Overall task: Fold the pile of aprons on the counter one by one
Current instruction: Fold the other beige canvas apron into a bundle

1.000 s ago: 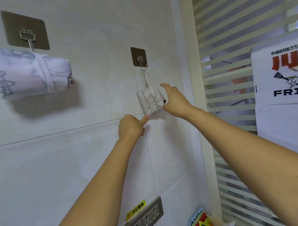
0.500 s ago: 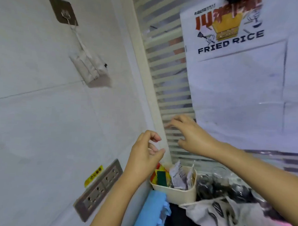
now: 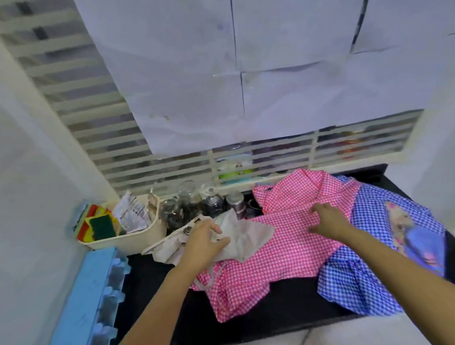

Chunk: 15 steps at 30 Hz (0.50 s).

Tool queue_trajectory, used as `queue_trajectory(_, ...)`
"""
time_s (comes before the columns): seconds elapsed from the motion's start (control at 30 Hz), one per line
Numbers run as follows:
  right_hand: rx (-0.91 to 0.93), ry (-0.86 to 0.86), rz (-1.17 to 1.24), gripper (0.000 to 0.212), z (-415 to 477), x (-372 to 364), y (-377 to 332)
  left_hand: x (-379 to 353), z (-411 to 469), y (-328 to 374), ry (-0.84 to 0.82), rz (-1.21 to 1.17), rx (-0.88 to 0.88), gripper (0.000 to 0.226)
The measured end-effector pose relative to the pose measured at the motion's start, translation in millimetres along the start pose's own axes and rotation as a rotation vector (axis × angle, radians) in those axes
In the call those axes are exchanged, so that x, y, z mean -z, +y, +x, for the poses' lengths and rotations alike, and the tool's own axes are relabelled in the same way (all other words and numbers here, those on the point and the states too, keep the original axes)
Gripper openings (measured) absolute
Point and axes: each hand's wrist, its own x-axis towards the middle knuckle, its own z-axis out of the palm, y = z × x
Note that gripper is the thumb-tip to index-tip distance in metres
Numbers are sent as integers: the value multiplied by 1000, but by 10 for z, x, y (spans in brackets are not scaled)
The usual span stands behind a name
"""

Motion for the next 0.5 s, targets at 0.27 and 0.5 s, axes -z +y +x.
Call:
queue_trajectory(0.27, -109, -353, 108, 93, -120, -827, 554, -605, 490, -380, 12, 230, 428, 69)
queue_trajectory(0.5, 22, -485, 172, 100, -112, -502, 588, -710, 528, 240, 181, 148, 285, 39)
